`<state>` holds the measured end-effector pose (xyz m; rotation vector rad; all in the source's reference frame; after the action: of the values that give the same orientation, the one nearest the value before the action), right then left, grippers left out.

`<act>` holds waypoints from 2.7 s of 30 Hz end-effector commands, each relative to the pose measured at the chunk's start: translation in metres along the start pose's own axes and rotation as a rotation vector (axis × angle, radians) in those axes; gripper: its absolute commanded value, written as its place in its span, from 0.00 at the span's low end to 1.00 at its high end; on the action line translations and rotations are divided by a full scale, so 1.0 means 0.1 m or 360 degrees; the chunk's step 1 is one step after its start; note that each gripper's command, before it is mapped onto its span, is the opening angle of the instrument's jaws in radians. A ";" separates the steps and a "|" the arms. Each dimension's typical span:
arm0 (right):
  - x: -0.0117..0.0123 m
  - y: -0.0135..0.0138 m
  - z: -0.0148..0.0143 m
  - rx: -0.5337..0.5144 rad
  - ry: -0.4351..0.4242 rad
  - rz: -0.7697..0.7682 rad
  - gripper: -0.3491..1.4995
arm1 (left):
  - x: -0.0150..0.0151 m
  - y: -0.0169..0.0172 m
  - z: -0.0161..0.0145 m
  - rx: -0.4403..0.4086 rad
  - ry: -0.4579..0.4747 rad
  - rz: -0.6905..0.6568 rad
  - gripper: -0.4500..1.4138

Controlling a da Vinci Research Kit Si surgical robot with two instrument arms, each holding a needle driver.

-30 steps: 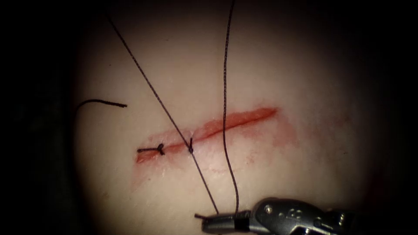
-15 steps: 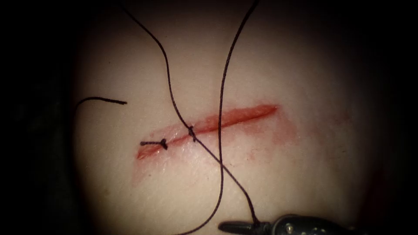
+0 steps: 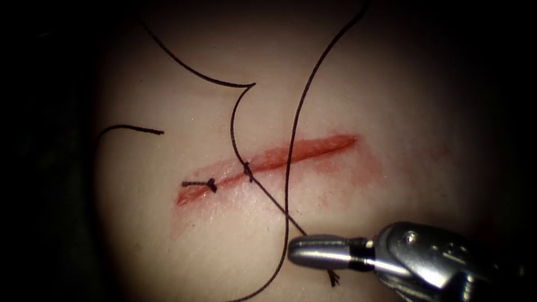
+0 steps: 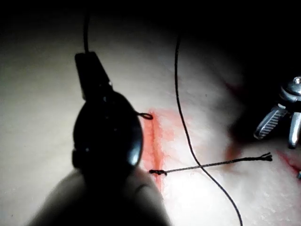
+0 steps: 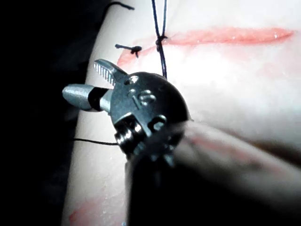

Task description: Wound Closure

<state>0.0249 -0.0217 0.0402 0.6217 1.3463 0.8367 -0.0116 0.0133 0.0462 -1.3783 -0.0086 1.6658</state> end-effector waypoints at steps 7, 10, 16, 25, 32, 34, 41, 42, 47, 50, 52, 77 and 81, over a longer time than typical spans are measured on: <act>0.005 0.010 0.024 -0.0114 0.0061 -0.0102 0.54 | -0.024 -0.009 0.012 -0.0206 -0.0011 -0.0081 0.00; 0.005 0.018 0.034 -0.0156 0.0090 -0.0101 0.56 | -0.038 -0.014 0.014 -0.0170 -0.0093 -0.0055 0.00; -0.017 0.028 0.040 -0.0197 0.0132 -0.0132 0.62 | -0.081 -0.041 0.025 -0.0005 -0.0329 0.0135 0.01; -0.030 0.027 0.045 -0.0218 0.0139 -0.0161 0.80 | -0.092 -0.079 0.038 -0.0258 -0.0386 0.0274 0.92; -0.031 0.025 0.046 -0.0218 0.0139 -0.0162 0.80 | -0.080 -0.057 0.032 -0.0391 -0.0501 0.0070 0.87; -0.031 0.025 0.045 -0.0217 0.0139 -0.0153 0.80 | -0.079 -0.051 0.028 -0.0479 -0.0446 -0.0046 0.86; -0.035 0.025 0.045 -0.0207 0.0135 -0.0151 0.80 | -0.083 0.012 -0.020 -0.0665 -0.0651 -0.0532 0.22; -0.035 0.025 0.045 -0.0207 0.0135 -0.0151 0.80 | -0.083 0.021 -0.025 -0.0671 -0.0684 -0.0594 0.22; -0.036 0.024 0.046 -0.0207 0.0136 -0.0134 0.80 | -0.085 0.062 -0.019 -0.0761 -0.0796 0.0105 0.87; -0.037 0.023 0.047 -0.0207 0.0136 -0.0135 0.80 | -0.095 0.066 -0.001 -0.0729 -0.0925 0.0186 0.98; -0.037 0.022 0.046 -0.0207 0.0136 -0.0135 0.80 | -0.112 0.067 0.005 -0.0673 -0.1013 0.0252 0.96; -0.037 0.017 0.046 -0.0188 0.0127 -0.0126 0.79 | -0.182 0.027 0.066 -0.0477 -0.1179 0.0567 0.83; -0.037 0.018 0.046 -0.0189 0.0128 -0.0127 0.79 | -0.183 0.035 0.068 -0.0494 -0.1199 0.0502 0.78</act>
<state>0.0283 -0.0233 0.0441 0.4431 1.3725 0.8786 -0.0201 0.0032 0.0603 -0.9125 -0.5273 2.4469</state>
